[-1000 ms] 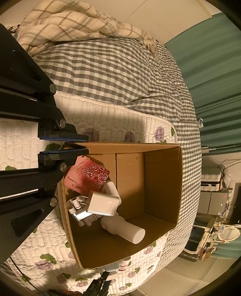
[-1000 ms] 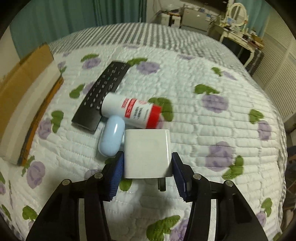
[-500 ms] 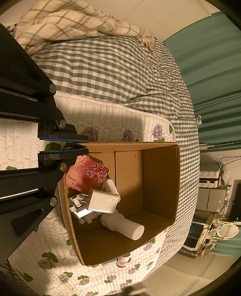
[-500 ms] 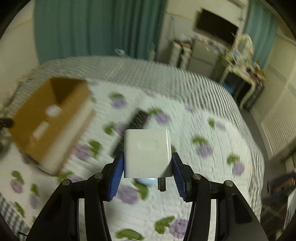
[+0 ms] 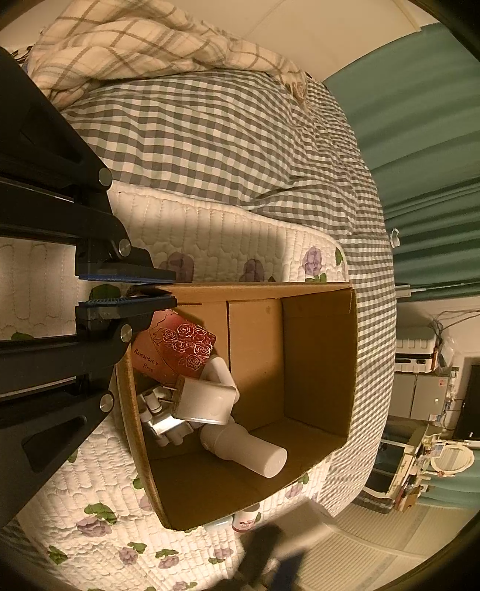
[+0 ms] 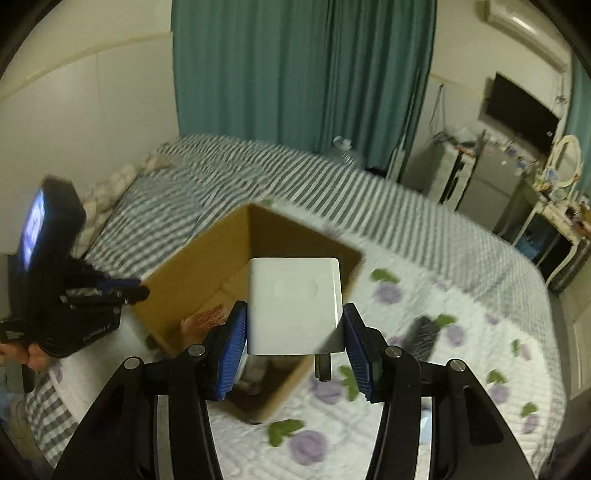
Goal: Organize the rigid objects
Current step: 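Carry the white adapter with the right tool and drop it into the box, then grasp the light-blue earbud case with the right tool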
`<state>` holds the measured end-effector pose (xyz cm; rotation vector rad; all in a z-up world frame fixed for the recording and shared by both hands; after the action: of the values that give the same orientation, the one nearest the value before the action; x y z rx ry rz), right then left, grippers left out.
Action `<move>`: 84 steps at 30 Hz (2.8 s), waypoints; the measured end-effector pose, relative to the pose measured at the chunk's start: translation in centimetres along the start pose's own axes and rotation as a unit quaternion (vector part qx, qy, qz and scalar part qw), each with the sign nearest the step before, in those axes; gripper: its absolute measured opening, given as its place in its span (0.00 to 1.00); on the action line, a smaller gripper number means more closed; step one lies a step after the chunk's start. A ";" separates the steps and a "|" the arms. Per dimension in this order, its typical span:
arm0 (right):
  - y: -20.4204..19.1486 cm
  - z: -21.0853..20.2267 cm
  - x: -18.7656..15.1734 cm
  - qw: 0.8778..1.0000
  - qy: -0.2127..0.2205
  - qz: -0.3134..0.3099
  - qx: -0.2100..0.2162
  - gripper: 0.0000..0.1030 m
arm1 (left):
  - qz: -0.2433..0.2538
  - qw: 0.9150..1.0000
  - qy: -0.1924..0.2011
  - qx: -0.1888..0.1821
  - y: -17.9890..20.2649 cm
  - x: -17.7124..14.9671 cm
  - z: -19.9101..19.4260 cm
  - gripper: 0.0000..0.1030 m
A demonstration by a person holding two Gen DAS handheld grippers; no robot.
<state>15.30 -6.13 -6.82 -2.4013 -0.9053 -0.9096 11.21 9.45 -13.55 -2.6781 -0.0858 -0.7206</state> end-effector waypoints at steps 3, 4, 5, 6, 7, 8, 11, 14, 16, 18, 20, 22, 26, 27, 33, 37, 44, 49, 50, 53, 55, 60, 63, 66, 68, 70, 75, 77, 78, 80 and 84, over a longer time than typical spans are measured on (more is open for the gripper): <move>-0.8 2.2 -1.4 1.000 -0.019 0.006 0.009 0.49 | 0.001 1.000 0.002 -0.002 0.0 0.1 0.0 0.06; -0.8 2.3 -1.8 1.000 -0.020 0.008 0.011 0.49 | 0.000 1.000 0.002 -0.003 0.0 0.1 0.0 0.06; -0.9 2.7 -2.1 1.000 -0.022 0.010 0.013 0.49 | 0.000 1.000 0.002 -0.003 0.0 0.1 0.0 0.06; -1.0 3.0 -2.3 1.000 -0.024 0.011 0.014 0.49 | 0.001 1.000 0.003 -0.003 -0.1 0.1 0.0 0.06; -1.1 3.4 -2.8 0.999 -0.028 0.013 0.016 0.49 | 0.002 1.000 0.003 -0.003 -0.1 0.1 0.0 0.06; -1.0 3.6 -3.1 0.999 -0.030 0.014 0.017 0.49 | 0.001 1.000 0.003 -0.001 -0.1 0.1 0.0 0.06; -1.3 4.5 -3.9 0.999 -0.039 0.016 0.023 0.49 | 0.002 1.000 0.004 -0.001 -0.2 0.2 0.1 0.06; -1.2 4.8 -4.2 0.999 -0.040 0.021 0.028 0.49 | 0.002 1.000 0.004 0.000 -0.1 0.2 0.1 0.06; -1.3 4.3 -4.0 0.999 -0.029 0.023 0.028 0.69 | 0.003 1.000 0.004 -0.001 -0.1 0.1 0.1 0.06; -1.0 2.8 -3.1 0.999 0.000 0.024 0.021 0.87 | 0.002 1.000 0.002 -0.005 -0.1 0.0 0.1 0.06; -0.5 1.2 -2.3 0.999 0.022 0.029 0.020 0.87 | 0.004 1.000 0.006 0.000 -0.1 0.0 -0.1 0.06; 0.5 -0.6 -1.9 0.999 0.033 0.037 0.012 0.87 | 0.000 1.000 0.006 -0.001 -0.2 0.1 -0.2 0.06; 4.0 -4.2 -1.8 0.997 0.049 0.053 -0.032 0.88 | -0.001 1.000 0.010 -0.002 -0.2 0.4 -0.5 0.06; 4.9 -5.1 -2.0 0.996 0.052 0.057 -0.044 0.88 | 0.000 1.000 0.009 -0.001 -0.2 0.4 -0.5 0.06; 11.8 -9.9 -4.5 0.986 0.063 0.102 -0.118 0.89 | -0.001 1.000 0.003 0.001 -0.2 0.2 -0.2 0.06; 15.4 -10.2 -7.6 0.979 0.051 0.132 -0.148 0.89 | -0.001 1.000 0.000 0.004 -0.2 0.1 -0.1 0.06; 20.3 -4.6 -16.0 0.970 0.003 0.194 -0.145 0.89 | 0.005 1.000 -0.003 0.011 -0.1 0.0 0.1 0.06; 21.2 -2.9 -17.8 0.966 -0.015 0.229 -0.120 0.89 | 0.004 1.000 -0.004 0.012 -0.2 0.1 0.3 0.06; 21.1 -2.8 -17.7 0.966 -0.017 0.229 -0.117 0.89 | 0.003 1.000 -0.004 0.012 -0.2 0.1 0.3 0.06; 20.6 -2.1 -18.0 0.967 -0.023 0.230 -0.110 0.89 | 0.009 1.000 -0.005 0.016 -0.2 0.0 0.2 0.06; 20.5 -1.3 -18.3 0.966 -0.037 0.232 -0.105 0.86 | 0.011 1.000 -0.005 0.017 -0.2 0.0 0.2 0.06; 20.6 0.2 -18.9 0.965 -0.058 0.239 -0.096 0.76 | 0.010 1.000 -0.005 0.017 -0.2 0.0 0.2 0.06; 20.5 0.6 -19.1 0.965 -0.064 0.238 -0.093 0.72 | 0.010 1.000 -0.005 0.017 -0.2 0.0 0.2 0.06; 20.6 0.8 -19.3 0.964 -0.067 0.240 -0.090 0.68 | 0.011 1.000 -0.005 0.017 -0.2 0.0 0.2 0.06; 20.7 1.1 -19.3 0.964 -0.070 0.241 -0.088 0.67 | 0.010 1.000 -0.006 0.016 -0.2 0.0 0.2 0.06; 20.8 1.2 -19.4 0.963 -0.071 0.244 -0.089 0.66 | 0.010 1.000 -0.006 0.017 -0.2 0.0 0.2 0.06; 20.9 1.4 -19.5 0.962 -0.074 0.248 -0.084 0.62 | 0.011 1.000 -0.005 0.017 -0.2 0.0 0.2 0.06; 20.9 1.5 -19.5 0.963 -0.076 0.246 -0.083 0.60 | 0.011 1.000 -0.005 0.017 -0.2 0.0 0.2 0.06; 20.8 1.5 -19.5 0.963 -0.076 0.245 -0.080 0.58 | 0.011 1.000 -0.005 0.018 -0.2 0.0 0.2 0.06; 20.7 1.5 -19.5 0.964 -0.076 0.244 -0.078 0.56 | 0.012 1.000 -0.005 0.020 -0.2 -0.1 0.1 0.06; 20.6 1.8 -19.7 0.964 -0.081 0.245 -0.069 0.50 | 0.011 1.000 -0.005 0.018 -0.2 -0.1 0.2 0.06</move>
<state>19.10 -27.90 -24.83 -2.6679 -0.2708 -0.6083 11.20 9.67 -13.66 -2.6455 -0.0718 -0.6918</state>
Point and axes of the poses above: each gripper's, at about its wrist camera, not at the fingertips, and z roughly the way its jaws point, y to its right, x to its top, the point moved 9 cm from there along z, roughly the way its jaws point, and after that the axes turned 15 degrees about x, right-handed, at the moved point
